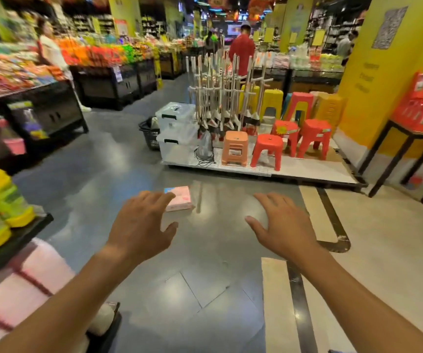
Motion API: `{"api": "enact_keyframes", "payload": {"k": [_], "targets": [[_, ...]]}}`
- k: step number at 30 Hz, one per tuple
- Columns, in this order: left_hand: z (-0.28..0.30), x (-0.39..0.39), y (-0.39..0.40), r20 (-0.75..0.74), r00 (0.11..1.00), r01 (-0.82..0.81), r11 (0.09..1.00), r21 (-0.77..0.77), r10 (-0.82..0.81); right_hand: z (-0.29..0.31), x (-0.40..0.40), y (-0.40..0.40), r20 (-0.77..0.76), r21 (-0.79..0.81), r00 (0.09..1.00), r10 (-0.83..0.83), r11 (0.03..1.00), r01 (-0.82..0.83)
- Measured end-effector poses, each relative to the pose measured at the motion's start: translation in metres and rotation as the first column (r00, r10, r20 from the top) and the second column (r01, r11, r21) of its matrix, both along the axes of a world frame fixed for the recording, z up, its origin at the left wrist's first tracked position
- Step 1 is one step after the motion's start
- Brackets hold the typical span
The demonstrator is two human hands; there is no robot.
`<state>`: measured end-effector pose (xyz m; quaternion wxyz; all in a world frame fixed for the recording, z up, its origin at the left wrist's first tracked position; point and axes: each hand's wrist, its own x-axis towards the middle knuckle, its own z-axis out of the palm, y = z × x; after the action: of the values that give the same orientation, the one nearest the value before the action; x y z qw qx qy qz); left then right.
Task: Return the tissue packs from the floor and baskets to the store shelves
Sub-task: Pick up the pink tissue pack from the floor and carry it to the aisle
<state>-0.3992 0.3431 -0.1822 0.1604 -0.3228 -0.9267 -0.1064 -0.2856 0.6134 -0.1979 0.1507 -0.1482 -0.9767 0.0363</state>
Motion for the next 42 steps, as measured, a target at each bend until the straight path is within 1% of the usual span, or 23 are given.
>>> {"api": "enact_keyframes", "payload": {"k": [5, 8, 11, 15, 18, 23, 25, 30, 33, 36, 39, 42], "targets": [[-0.011, -0.066, 0.006, 0.015, 0.998, -0.056, 0.998, 0.02, 0.056, -0.022, -0.09, 0.014, 0.009, -0.057, 0.994, 0.106, 0.993, -0.105], [-0.021, -0.116, 0.011, -0.03, 0.997, -0.075, 0.996, 0.041, 0.077, -0.031, -0.152, 0.022, 0.005, -0.075, 0.989, 0.148, 0.986, -0.147], [-0.031, -0.176, 0.012, -0.064, 0.993, -0.099, 0.995, 0.003, 0.099, -0.038, -0.221, 0.026, 0.025, -0.046, 0.984, 0.178, 0.983, -0.176], [-0.046, -0.263, 0.012, -0.005, 0.995, -0.095, 0.995, -0.029, 0.095, -0.036, -0.31, 0.03, 0.066, -0.032, 0.978, 0.198, 0.98, -0.196], [-0.052, -0.329, 0.02, 0.012, 0.995, -0.097, 0.994, -0.049, 0.098, -0.033, -0.374, 0.039, 0.056, -0.019, 0.975, 0.214, 0.977, -0.214], [-0.057, -0.421, 0.05, 0.05, 0.993, -0.1, 0.994, -0.046, 0.103, -0.043, -0.462, 0.056, 0.044, -0.045, 0.967, 0.252, 0.967, -0.25], [-0.06, -0.459, 0.064, 0.04, 0.994, -0.096, 0.994, -0.049, 0.098, -0.048, -0.498, 0.068, 0.043, -0.055, 0.965, 0.258, 0.965, -0.256], [-0.071, -0.558, 0.107, 0.041, 0.993, -0.108, 0.993, -0.054, 0.11, -0.076, -0.598, 0.107, 0.042, -0.088, 0.957, 0.287, 0.955, -0.282], [-0.082, -0.619, 0.13, 0.08, 0.99, -0.11, 0.991, -0.077, 0.116, -0.091, -0.667, 0.131, 0.079, -0.102, 0.946, 0.315, 0.946, -0.307], [-0.087, -0.674, 0.145, 0.114, 0.98, -0.153, 0.984, -0.092, 0.163, -0.097, -0.737, 0.148, 0.136, -0.113, 0.923, 0.359, 0.931, -0.346], [-0.089, -0.726, 0.154, 0.084, 0.975, -0.198, 0.976, -0.091, 0.206, -0.099, -0.81, 0.161, 0.163, -0.066, 0.893, 0.419, 0.908, -0.414], [-0.094, -0.772, 0.157, 0.077, 0.951, -0.288, 0.947, -0.14, 0.3, -0.102, -0.869, 0.168, 0.186, -0.076, 0.876, 0.445, 0.895, -0.439]]}}
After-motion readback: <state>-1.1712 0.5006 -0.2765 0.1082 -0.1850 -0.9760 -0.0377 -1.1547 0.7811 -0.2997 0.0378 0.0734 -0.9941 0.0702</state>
